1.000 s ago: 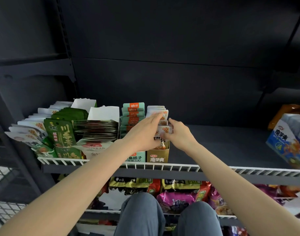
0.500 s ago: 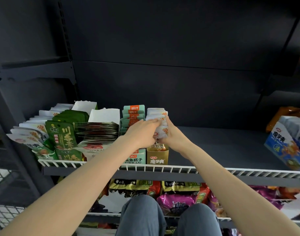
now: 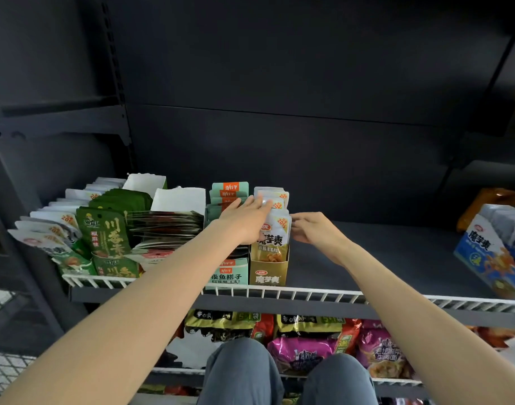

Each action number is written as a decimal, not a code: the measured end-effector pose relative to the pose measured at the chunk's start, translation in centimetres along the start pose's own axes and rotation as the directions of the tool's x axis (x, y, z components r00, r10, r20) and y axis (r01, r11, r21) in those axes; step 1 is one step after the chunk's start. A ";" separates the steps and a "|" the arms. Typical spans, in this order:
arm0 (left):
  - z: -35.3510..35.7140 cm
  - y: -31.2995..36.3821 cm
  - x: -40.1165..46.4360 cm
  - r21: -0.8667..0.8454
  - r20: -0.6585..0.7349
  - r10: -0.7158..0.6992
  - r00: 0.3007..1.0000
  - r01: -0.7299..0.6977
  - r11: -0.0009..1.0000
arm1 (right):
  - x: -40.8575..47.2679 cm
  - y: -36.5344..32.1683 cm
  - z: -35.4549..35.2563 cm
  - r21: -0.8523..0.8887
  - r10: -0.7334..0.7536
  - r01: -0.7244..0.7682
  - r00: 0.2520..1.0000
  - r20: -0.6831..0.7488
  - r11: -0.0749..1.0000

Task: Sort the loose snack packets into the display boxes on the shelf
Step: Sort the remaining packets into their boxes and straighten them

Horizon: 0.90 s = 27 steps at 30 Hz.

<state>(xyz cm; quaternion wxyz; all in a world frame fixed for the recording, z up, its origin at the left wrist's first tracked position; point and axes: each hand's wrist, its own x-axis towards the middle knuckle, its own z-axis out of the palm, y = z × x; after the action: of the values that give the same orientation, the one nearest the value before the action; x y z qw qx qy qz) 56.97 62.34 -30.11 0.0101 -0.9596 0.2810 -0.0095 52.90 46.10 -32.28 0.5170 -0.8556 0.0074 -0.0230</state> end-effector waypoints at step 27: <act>1.1 -0.6 -0.5 -0.182 -0.033 0.088 0.996 -0.093 0.979 | 2.8 0.5 0.1 -0.262 -0.058 0.027 0.992 -0.111 0.965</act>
<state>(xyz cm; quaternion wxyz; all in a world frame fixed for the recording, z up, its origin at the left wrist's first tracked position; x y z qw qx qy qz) 56.86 63.10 -31.18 -0.0812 -0.9425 0.3241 0.0052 55.76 45.91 -32.68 0.3986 -0.9131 0.0224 -0.0833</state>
